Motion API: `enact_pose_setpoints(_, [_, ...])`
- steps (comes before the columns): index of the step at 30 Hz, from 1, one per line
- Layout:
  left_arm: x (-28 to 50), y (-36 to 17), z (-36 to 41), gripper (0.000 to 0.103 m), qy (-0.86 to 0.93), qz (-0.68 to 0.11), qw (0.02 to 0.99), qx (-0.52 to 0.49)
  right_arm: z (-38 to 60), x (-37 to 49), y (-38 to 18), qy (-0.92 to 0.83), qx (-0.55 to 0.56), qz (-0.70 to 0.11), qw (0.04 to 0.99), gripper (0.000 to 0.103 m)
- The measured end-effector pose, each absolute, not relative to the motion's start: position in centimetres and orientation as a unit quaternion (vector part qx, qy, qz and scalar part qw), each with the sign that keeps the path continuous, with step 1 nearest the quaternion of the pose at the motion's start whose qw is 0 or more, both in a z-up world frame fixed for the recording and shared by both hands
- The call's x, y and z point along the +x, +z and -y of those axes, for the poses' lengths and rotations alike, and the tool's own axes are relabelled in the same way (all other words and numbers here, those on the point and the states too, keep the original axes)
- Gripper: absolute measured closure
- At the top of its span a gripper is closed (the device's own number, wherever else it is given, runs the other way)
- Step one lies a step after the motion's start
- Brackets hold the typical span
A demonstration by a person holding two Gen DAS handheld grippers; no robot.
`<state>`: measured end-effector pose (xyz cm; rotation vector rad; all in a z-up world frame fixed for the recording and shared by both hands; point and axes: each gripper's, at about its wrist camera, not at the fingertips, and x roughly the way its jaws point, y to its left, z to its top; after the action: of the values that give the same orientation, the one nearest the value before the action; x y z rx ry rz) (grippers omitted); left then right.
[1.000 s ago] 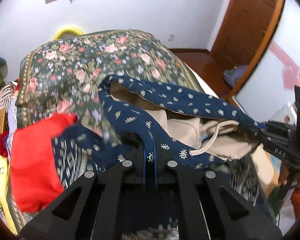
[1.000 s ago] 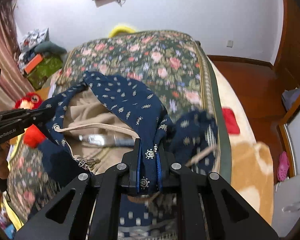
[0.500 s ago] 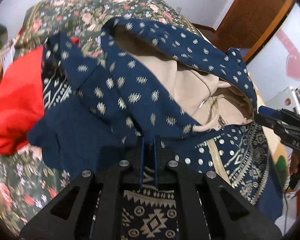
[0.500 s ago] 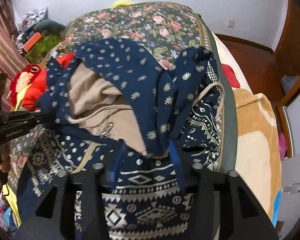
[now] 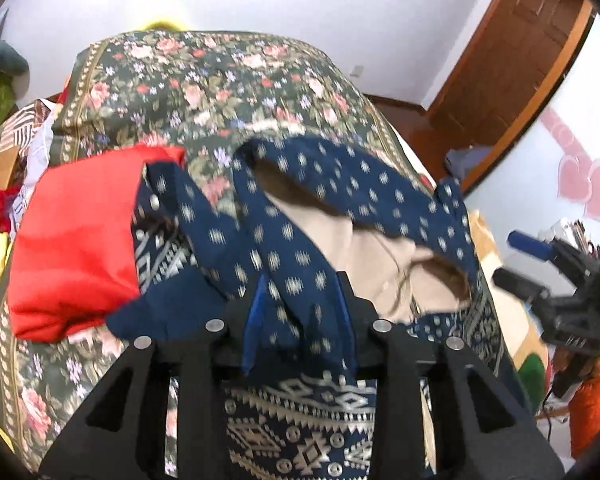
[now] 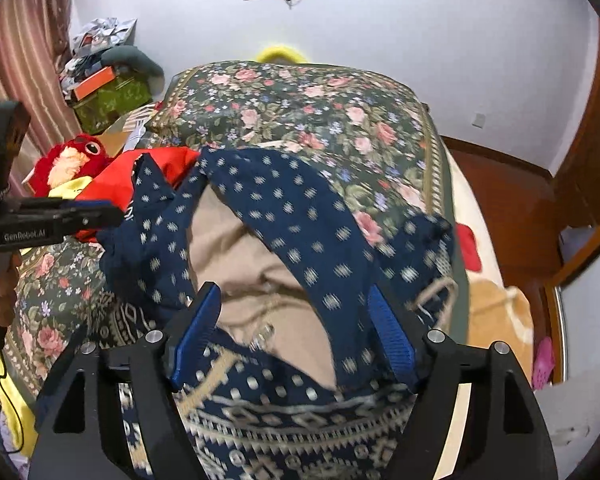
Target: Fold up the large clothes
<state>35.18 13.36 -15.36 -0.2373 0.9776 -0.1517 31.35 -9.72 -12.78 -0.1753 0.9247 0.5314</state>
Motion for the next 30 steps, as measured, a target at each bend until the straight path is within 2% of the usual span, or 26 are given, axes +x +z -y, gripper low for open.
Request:
enact_pose_setpoints(11, [41.9, -18.6, -14.3, 0.071, -0.081, -0.476, 0.866, -0.130, 3.9, 36.0, -17.7, 0.273, -0.096, -0.473, 0.832, 0.030])
enact_pose_setpoints(19, [44.8, -22.0, -14.5, 0.071, -0.034, -0.482, 0.870, -0.100, 4.2, 38.9, -20.4, 0.248, -0.089, -0.484, 0.835, 0.030])
enact_pose_setpoints(23, [45.0, -22.9, -15.3, 0.061, -0.038, -0.477, 0.869, -0.127, 5.2, 39.9, -21.0, 0.244, -0.054, -0.492, 0.834, 0.031])
enact_pose_setpoints(25, [45.3, -23.4, -15.4, 0.060, -0.035, -0.485, 0.865, -0.128, 5.6, 40.2, -21.2, 0.245, -0.037, -0.497, 0.832, 0.031])
enact_pose_setpoints(26, [45.4, -23.6, -15.4, 0.060, -0.035, -0.487, 0.863, -0.129, 5.7, 40.3, -21.2, 0.245, -0.029, -0.497, 0.832, 0.035])
enact_pose_setpoints(28, [45.7, -24.0, -15.4, 0.060, -0.036, -0.491, 0.860, -0.139, 5.9, 40.2, -21.2, 0.241, -0.026, -0.495, 0.835, 0.052])
enact_pose_setpoints(30, [45.9, -24.3, -15.4, 0.060, -0.044, -0.495, 0.855, -0.150, 6.1, 40.4, -21.4, 0.233, -0.030, -0.499, 0.834, 0.084])
